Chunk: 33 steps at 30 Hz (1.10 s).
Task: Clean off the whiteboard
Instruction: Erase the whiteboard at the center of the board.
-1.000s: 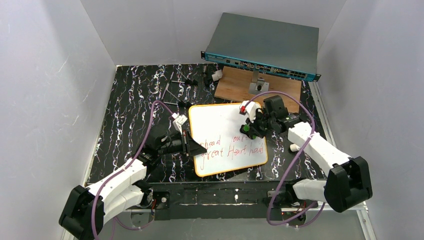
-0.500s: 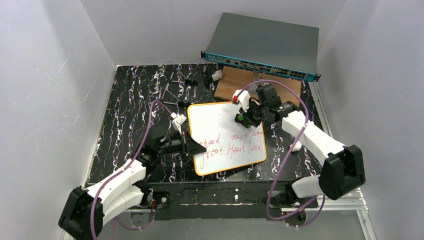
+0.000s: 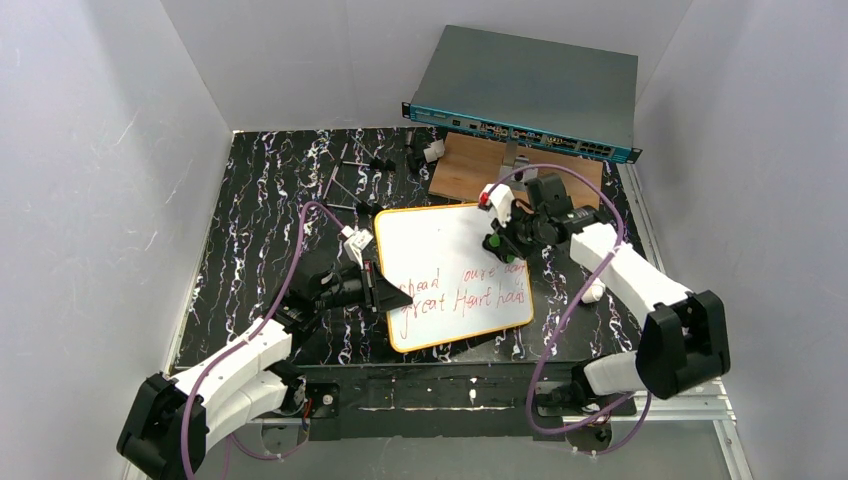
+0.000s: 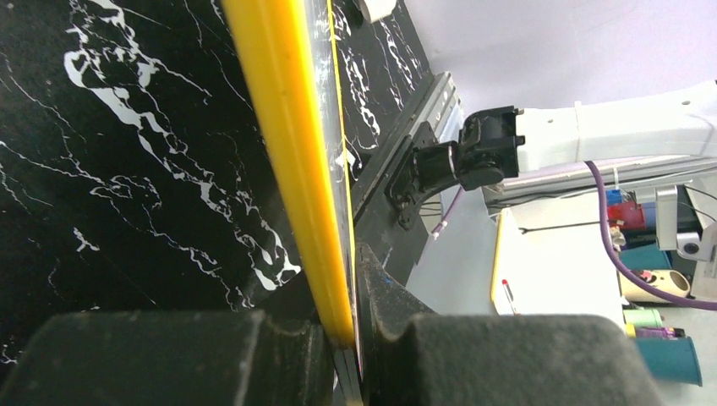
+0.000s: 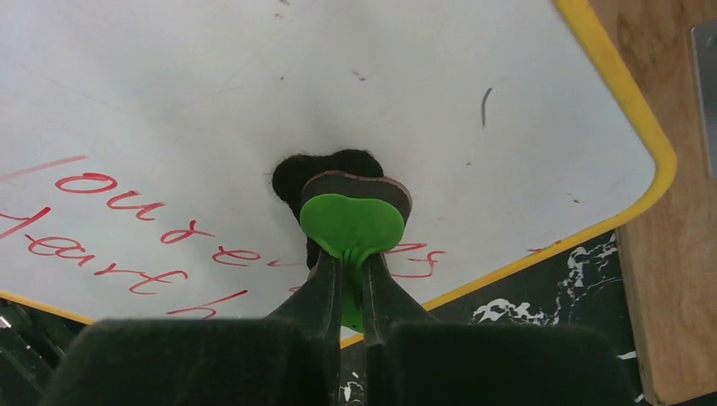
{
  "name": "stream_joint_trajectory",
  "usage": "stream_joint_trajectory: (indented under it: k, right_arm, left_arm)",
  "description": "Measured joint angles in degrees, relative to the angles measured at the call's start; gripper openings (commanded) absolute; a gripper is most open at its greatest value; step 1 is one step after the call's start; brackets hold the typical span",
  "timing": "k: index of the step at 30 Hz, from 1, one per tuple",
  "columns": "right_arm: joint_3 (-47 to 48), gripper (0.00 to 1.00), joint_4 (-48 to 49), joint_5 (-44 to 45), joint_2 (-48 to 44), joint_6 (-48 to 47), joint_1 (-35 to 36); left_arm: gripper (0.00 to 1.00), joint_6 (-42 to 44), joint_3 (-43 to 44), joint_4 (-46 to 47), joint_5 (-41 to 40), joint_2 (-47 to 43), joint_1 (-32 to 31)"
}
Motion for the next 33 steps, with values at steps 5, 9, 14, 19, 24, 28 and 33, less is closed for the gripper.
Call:
stream_joint_trajectory:
  k: [5, 9, 14, 19, 24, 28, 33]
  right_arm:
    - [9.3, 0.01, -2.8, 0.1, 6.3, 0.3, 0.1]
    - [10.6, 0.01, -2.5, 0.2, 6.1, 0.5, 2.4]
    - [4.2, 0.01, -1.4, -1.3, 0.6, 0.0, 7.5]
    - [-1.7, 0.01, -0.1, -3.8, -3.2, -0.3, 4.5]
    - [-2.1, 0.01, -0.3, -4.2, -1.5, -0.1, -1.9]
    - [3.0, 0.01, -2.8, -4.0, 2.5, -0.1, -2.8]
    - [9.4, 0.01, -3.3, -3.7, 5.2, 0.0, -1.4]
  left_arm:
    - [0.0, 0.4, 0.0, 0.1, -1.0, 0.0, 0.2]
    - [0.0, 1.0, 0.0, 0.1, -0.8, -0.3, 0.2]
    - [0.0, 1.0, 0.0, 0.0, -0.2, -0.3, 0.1]
    - [0.0, 0.9, 0.0, -0.3, 0.7, -0.3, 0.0]
    - [0.0, 0.3, 0.0, -0.4, 0.6, -0.2, 0.0]
    - [0.0, 0.5, 0.0, -0.2, -0.2, -0.2, 0.0]
    - [0.0, 1.8, 0.0, 0.2, -0.2, -0.3, 0.1]
